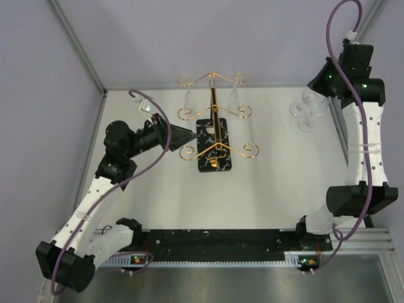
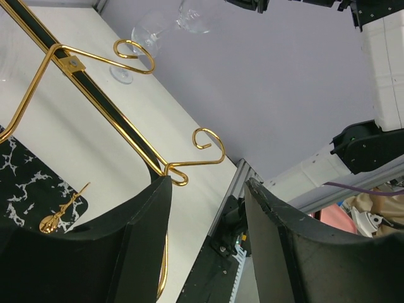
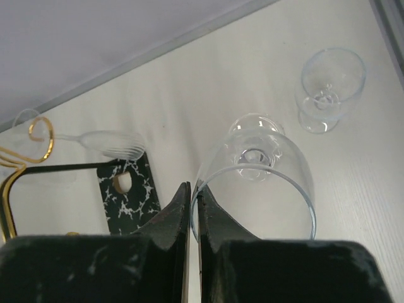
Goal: Take the wine glass off the wine glass rack
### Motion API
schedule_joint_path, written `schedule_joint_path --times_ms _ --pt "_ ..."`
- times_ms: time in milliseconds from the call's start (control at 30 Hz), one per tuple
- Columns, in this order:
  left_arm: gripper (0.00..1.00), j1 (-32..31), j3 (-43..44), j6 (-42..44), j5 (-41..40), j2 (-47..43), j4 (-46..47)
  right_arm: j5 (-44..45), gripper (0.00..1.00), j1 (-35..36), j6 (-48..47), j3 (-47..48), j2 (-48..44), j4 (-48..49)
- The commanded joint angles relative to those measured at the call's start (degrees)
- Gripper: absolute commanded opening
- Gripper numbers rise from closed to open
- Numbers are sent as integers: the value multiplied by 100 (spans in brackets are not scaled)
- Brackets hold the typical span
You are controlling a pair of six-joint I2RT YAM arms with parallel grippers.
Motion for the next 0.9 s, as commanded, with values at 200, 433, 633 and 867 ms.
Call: schedule_joint_path --times_ms 200,433,633,867 --pt "54 -5 -62 -183 303 254 406 -188 0 -406 92 -805 31 109" --pt "54 -5 -79 -121 364 166 256 156 0 -643 31 -1579 -154 240" --pt "54 -5 -132 -139 399 174 300 252 0 -907 57 -1853 -119 469" --pt "54 4 -159 -139 417 201 291 612 0 -1048 136 -1844 153 592"
